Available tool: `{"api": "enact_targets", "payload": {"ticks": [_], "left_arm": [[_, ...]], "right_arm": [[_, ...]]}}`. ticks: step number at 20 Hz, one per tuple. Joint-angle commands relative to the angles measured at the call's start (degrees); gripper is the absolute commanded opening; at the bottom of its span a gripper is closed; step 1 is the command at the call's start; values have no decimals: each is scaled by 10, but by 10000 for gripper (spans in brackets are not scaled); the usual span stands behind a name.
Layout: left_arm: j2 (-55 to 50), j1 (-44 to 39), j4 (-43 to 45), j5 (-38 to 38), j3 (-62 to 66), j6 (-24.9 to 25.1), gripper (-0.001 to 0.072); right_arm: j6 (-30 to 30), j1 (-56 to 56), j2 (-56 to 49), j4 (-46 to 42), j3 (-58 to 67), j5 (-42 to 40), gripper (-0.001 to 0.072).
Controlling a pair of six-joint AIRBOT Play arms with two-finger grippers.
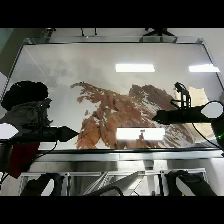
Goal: Fold the shirts.
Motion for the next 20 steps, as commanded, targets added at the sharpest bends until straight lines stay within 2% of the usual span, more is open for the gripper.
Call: {"api": "enact_targets", "payload": {"ticks": [1, 6, 10, 11, 12, 13, 14, 16, 17, 20], "left_arm": [[1, 0, 0, 0, 0, 1, 17], [1, 1, 3, 0, 4, -10, 17], [0, 66, 91, 11, 100, -43, 19], [0, 101, 121, 23, 134, -48, 109], [-10, 139, 144, 40, 170, -49, 611], [-27, 177, 153, 54, 204, -56, 667], [-52, 218, 157, 68, 242, -53, 664], [-118, 276, 157, 96, 312, -17, 664], [-159, 295, 158, 108, 349, -2, 664], [-329, 317, 162, 137, 465, 0, 664]], "right_arm": [[0, 0, 0, 0, 0, 0, 18], [0, 0, 0, 0, 0, 0, 18], [0, 0, 0, 0, 0, 0, 18], [0, 0, 0, 0, 0, 0, 18], [0, 0, 0, 0, 0, 0, 18], [0, 0, -1, 0, 0, 0, 18], [0, 0, -2, 0, 0, 0, 18], [0, 0, -2, 0, 0, 0, 18], [0, 0, -3, 0, 0, 0, 18], [0, 0, -5, 0, 0, 0, 18]]}}
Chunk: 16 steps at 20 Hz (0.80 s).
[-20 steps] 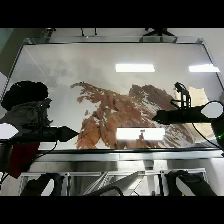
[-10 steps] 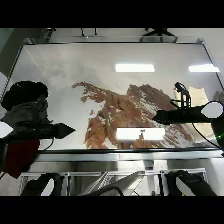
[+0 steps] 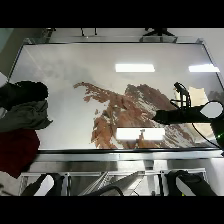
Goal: Fold the shirts.
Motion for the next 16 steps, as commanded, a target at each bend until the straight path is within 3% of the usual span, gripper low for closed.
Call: {"api": "enact_targets", "payload": {"ticks": [1, 4, 7, 12, 13, 15, 16], "left_arm": [[-187, 37, 12, 44, 136, 17, 664], [-373, 28, 15, 52, 250, 19, 664], [-516, 22, 88, 49, 333, -11, 664], [-611, 10, 202, 47, 389, -31, 663], [-614, 6, 201, 45, 394, -34, 608], [-614, -2, 200, 9, 410, -42, 19], [-614, -6, 199, -17, 428, -43, 17]], "right_arm": [[0, 0, -2, 0, 0, 0, 18], [0, 0, -2, 0, 0, 0, 18], [0, 0, -2, 0, 0, 0, 18], [0, 0, -4, 0, 0, -7, 18], [0, 0, -5, 0, 0, -9, 18], [0, 0, -5, 0, 0, -9, 18], [0, 0, -5, 0, 0, -9, 18]]}}
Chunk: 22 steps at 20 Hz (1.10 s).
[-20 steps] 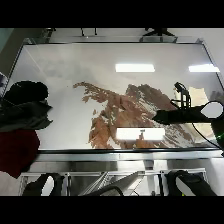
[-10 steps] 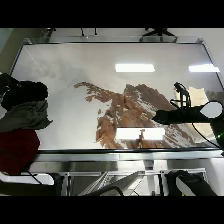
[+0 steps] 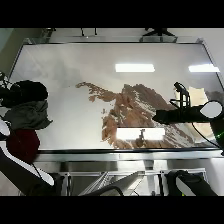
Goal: Fold the shirts.
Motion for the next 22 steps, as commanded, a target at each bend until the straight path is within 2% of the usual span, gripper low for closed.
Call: {"api": "enact_targets", "payload": {"ticks": [1, 4, 9, 14, 18, 22], "left_arm": [[-14, -18, 6, -80, 56, -11, 17], [52, -49, -135, -92, 70, 5, 16], [245, -135, -392, -90, 21, 49, 17], [383, -269, -405, -148, -115, 51, 17], [452, -383, -404, -147, -267, 55, 17], [483, -449, -404, -115, -410, 68, 17]], "right_arm": [[0, 0, -1, 0, 0, -2, 17], [0, 0, -1, 0, 0, -2, 18], [0, 0, -1, 0, 0, -2, 18], [0, 0, -1, 0, 0, -2, 18], [0, 0, -1, 0, 0, 0, 18], [0, 0, -3, -2, 0, 9, 18]]}}
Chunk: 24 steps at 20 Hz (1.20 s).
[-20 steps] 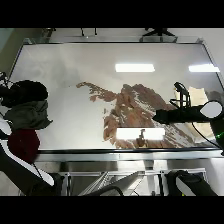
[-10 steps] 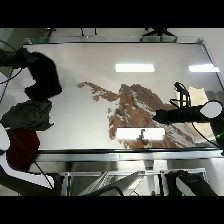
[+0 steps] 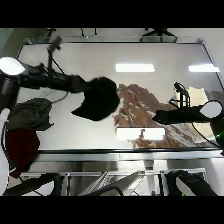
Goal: Fold the shirts.
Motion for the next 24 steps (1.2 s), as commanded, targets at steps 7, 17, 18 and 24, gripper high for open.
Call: {"api": "enact_targets", "payload": {"ticks": [7, 17, 18, 24], "left_arm": [[27, -36, -6, 22, -146, 26, 694], [6, 151, 95, 87, -286, 48, 693], [-18, 152, 96, 98, -285, 52, 693], [-174, 129, 105, 108, -203, 59, 693]], "right_arm": [[0, 0, -18, 0, 0, 0, 23], [-212, 18, -139, 180, 1, -71, 422], [-262, 33, -162, 221, 3, -86, 425], [-365, 130, -296, 246, 67, -161, 531]]}}
